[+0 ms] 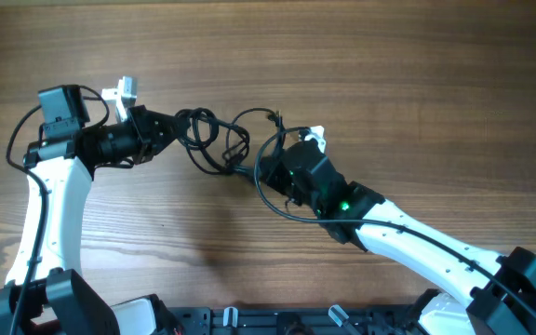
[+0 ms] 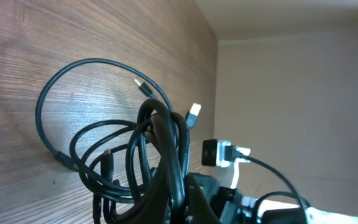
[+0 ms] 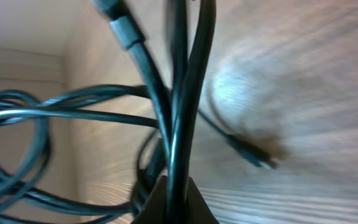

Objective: Untangle cables

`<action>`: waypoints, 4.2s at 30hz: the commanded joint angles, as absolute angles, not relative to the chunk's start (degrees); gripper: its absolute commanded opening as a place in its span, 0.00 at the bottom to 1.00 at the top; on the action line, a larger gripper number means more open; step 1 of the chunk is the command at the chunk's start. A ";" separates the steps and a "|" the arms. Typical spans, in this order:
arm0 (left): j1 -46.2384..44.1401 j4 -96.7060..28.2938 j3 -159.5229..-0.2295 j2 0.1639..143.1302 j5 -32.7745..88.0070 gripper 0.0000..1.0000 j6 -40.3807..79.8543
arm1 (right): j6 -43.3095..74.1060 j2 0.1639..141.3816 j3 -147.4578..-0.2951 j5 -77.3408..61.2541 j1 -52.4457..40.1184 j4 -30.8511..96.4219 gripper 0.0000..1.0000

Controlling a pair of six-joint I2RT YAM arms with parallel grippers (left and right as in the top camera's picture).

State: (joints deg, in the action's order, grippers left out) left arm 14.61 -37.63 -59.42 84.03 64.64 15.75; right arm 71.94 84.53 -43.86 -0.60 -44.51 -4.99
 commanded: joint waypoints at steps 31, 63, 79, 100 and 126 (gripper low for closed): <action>10.02 -37.26 -60.29 82.61 57.01 0.04 12.49 | 70.48 89.41 -43.00 6.55 -44.16 1.61 0.04; 14.48 -43.18 -60.27 82.59 51.86 0.04 3.44 | 41.25 89.34 -43.03 -14.61 -44.16 -17.30 1.00; 9.69 -44.64 -60.29 82.59 61.91 0.04 -11.84 | 33.01 89.36 -43.03 -21.76 -44.14 -23.49 1.00; 9.67 -46.33 -60.27 82.61 53.98 0.04 -16.12 | 29.21 89.36 -43.03 -17.12 -44.14 -23.09 1.00; 9.41 -59.66 -60.27 82.61 61.71 0.04 -47.83 | -30.70 89.36 -43.03 -19.57 -44.16 -24.75 0.81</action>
